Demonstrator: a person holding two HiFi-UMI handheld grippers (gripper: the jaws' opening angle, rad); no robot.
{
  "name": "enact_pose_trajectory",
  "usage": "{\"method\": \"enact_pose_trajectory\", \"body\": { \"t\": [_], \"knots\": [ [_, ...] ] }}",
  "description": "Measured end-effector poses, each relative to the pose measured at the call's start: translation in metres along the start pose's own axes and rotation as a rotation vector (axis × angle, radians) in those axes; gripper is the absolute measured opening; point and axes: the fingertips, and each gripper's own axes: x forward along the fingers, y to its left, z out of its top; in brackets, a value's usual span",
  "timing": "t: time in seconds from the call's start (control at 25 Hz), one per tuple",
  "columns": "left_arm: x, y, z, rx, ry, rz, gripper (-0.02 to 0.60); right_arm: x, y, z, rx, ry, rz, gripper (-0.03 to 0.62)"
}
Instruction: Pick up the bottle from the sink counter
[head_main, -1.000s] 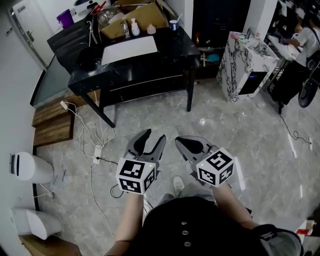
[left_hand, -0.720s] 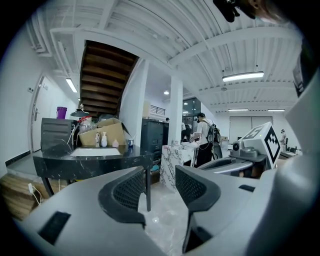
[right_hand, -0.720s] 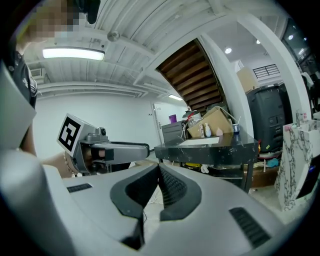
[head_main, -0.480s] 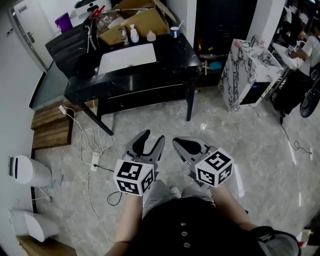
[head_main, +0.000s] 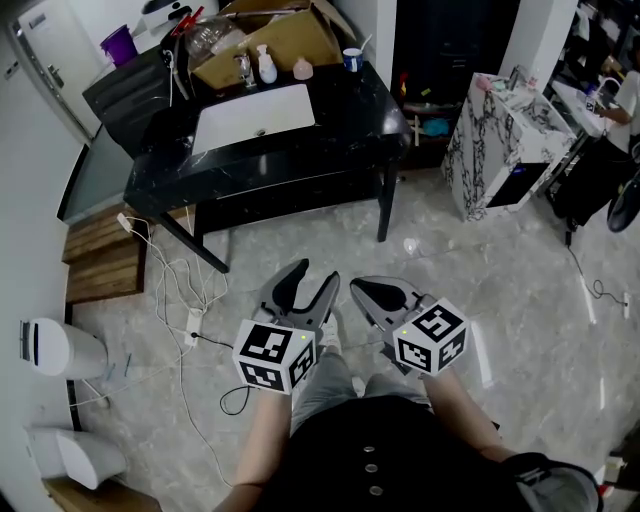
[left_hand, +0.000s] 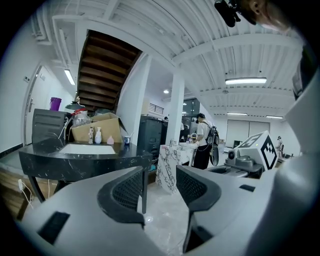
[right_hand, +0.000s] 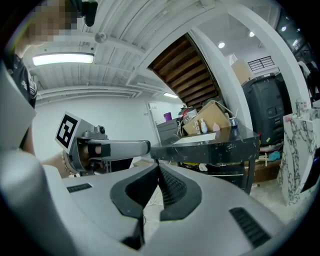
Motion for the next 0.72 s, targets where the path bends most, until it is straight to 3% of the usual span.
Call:
{"method": "enact_pose_trajectory", "body": {
  "t": [0.72],
  "knots": [
    [0.09, 0.137, 0.062, 0.018, -0.056, 0.01, 0.207, 0.109, -0.098, 0.07, -0.018, -0.032, -0.086, 0.003]
  ]
}}
